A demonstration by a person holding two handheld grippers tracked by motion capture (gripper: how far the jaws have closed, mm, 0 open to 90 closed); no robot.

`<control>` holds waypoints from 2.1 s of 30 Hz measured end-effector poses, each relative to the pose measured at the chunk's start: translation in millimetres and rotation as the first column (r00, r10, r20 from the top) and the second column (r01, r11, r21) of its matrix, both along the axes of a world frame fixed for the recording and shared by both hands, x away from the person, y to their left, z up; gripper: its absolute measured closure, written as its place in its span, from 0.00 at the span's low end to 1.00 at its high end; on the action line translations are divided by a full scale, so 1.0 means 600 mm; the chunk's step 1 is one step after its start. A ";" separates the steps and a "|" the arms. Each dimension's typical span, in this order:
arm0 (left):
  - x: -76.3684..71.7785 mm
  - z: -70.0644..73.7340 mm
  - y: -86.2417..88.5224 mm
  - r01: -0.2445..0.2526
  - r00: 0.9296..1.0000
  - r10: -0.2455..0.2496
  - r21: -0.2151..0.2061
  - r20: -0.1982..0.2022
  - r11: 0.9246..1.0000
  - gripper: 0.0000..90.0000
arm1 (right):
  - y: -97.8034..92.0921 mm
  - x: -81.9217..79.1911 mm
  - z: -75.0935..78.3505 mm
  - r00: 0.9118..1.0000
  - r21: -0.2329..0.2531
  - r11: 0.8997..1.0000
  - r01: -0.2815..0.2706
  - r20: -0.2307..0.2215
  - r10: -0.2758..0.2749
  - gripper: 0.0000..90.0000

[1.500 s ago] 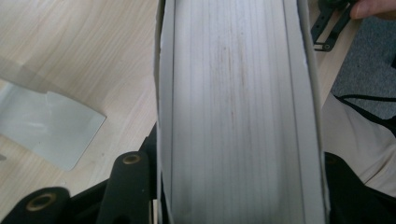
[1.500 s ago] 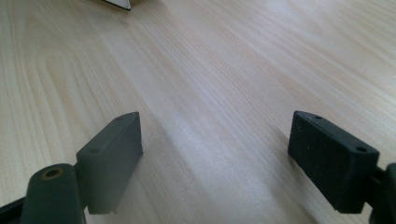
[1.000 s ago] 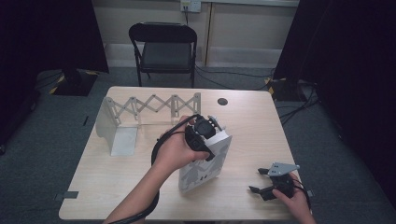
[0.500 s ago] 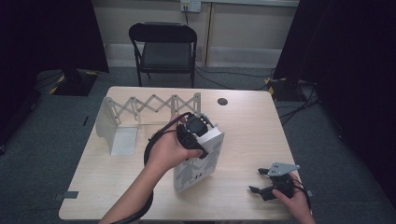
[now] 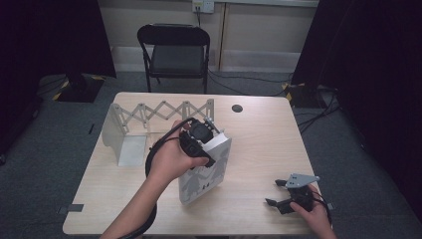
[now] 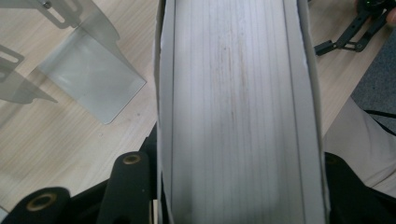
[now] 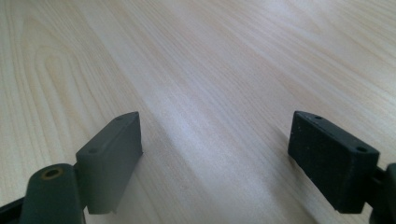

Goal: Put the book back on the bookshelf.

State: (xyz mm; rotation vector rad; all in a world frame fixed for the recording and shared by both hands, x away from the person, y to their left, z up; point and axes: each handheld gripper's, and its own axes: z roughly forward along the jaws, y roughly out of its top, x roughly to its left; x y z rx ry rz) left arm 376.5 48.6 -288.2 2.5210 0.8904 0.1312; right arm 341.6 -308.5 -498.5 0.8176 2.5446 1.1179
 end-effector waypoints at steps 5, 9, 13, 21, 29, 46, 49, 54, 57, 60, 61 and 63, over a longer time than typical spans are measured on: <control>0.002 0.000 0.009 -0.024 1.000 0.024 -0.014 -0.002 1.000 0.59 | 0.000 -0.001 0.000 1.000 0.002 1.000 0.006 0.000 -0.006 0.19; 0.004 -0.002 0.013 -0.041 0.999 0.041 -0.015 -0.003 0.999 0.59 | 0.000 -0.001 0.000 1.000 0.003 1.000 0.009 0.000 -0.009 0.19; 0.005 -0.002 0.019 -0.052 0.999 0.052 -0.015 -0.003 0.999 0.59 | 0.000 -0.001 0.000 1.000 0.002 1.000 0.009 0.001 -0.009 0.19; 0.004 0.000 0.028 -0.071 0.997 0.071 -0.009 0.005 0.997 0.59 | 0.000 -0.001 0.000 1.000 0.003 1.000 0.010 0.000 -0.010 0.19; 0.005 0.004 0.040 -0.078 0.997 0.078 0.005 0.003 0.997 0.59 | 0.000 -0.001 0.000 1.000 0.003 1.000 0.009 0.001 -0.009 0.19; 0.008 0.005 0.064 -0.122 0.992 0.122 0.012 0.007 0.992 0.59 | 0.000 -0.001 0.000 1.000 0.003 1.000 0.010 0.001 -0.010 0.19; 0.010 0.005 0.068 -0.134 0.991 0.134 0.010 -0.002 0.991 0.59 | 0.000 -0.001 0.000 1.000 0.002 1.000 0.011 0.002 -0.011 0.19; 0.014 0.004 0.073 -0.149 0.989 0.149 0.012 0.000 0.989 0.59 | 0.000 -0.001 0.000 1.000 0.003 1.000 0.011 0.002 -0.011 0.19; 0.016 0.003 0.074 -0.157 0.988 0.157 0.015 0.000 0.987 0.59 | 0.000 -0.001 0.000 1.000 0.003 1.000 0.011 0.002 -0.011 0.19; 0.019 0.002 0.075 -0.167 0.986 0.167 0.010 -0.001 0.986 0.59 | 0.000 -0.002 0.000 1.000 0.002 1.000 0.011 0.001 -0.011 0.19; 0.019 0.002 0.075 -0.170 0.985 0.170 0.010 0.001 0.985 0.59 | 0.000 -0.001 0.000 1.000 0.002 1.000 0.011 0.002 -0.011 0.19; 0.021 0.002 0.076 -0.180 0.984 0.180 0.006 -0.006 0.984 0.59 | 0.000 -0.001 0.000 1.000 0.003 1.000 0.011 0.002 -0.011 0.19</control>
